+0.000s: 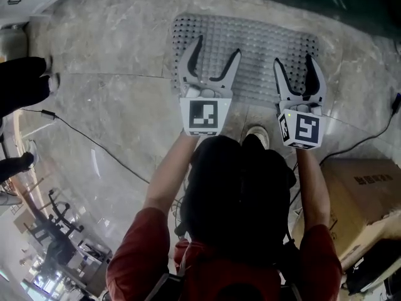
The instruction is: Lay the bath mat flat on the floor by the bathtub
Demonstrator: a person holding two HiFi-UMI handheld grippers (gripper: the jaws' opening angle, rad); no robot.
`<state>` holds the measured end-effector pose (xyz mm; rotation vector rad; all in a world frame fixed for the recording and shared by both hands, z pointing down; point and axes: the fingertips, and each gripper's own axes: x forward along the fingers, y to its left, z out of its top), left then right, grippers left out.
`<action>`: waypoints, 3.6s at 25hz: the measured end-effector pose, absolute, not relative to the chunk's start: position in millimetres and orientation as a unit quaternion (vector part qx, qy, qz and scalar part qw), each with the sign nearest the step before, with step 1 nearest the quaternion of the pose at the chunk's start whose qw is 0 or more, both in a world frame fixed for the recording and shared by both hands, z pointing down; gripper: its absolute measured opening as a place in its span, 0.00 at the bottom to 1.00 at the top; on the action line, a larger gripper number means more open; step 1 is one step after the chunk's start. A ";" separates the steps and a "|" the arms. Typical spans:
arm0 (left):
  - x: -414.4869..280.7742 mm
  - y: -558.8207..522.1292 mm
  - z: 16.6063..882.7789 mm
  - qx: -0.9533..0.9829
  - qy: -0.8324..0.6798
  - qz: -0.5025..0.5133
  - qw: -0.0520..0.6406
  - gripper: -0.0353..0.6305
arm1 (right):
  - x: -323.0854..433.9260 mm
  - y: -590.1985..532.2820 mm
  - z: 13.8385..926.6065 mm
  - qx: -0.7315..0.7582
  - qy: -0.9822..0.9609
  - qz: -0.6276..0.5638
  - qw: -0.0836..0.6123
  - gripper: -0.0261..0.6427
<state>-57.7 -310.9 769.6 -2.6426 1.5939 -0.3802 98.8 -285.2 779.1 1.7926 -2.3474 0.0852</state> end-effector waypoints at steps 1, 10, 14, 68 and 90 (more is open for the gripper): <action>-55.8 -311.5 758.1 -0.850 0.512 -0.122 0.018 0.55 | 100.0 -286.1 769.8 0.606 -0.790 0.030 0.090 0.52; -34.8 -307.9 595.0 -0.856 0.504 -0.112 0.022 0.55 | 110.6 -284.8 612.6 0.622 -0.779 0.032 0.068 0.52; -29.8 -297.3 506.4 -0.855 0.511 -0.086 0.014 0.55 | 113.2 -274.3 530.5 0.626 -0.777 0.035 0.058 0.52; 51.0 -28.4 103.9 -0.896 0.438 -0.068 0.030 0.48 | 174.4 2.9 87.4 0.672 -0.740 -0.027 0.035 0.50; 73.2 -18.1 71.3 -0.895 0.440 -0.032 0.063 0.07 | 164.3 -2.6 74.5 0.636 -0.771 -0.026 0.011 0.05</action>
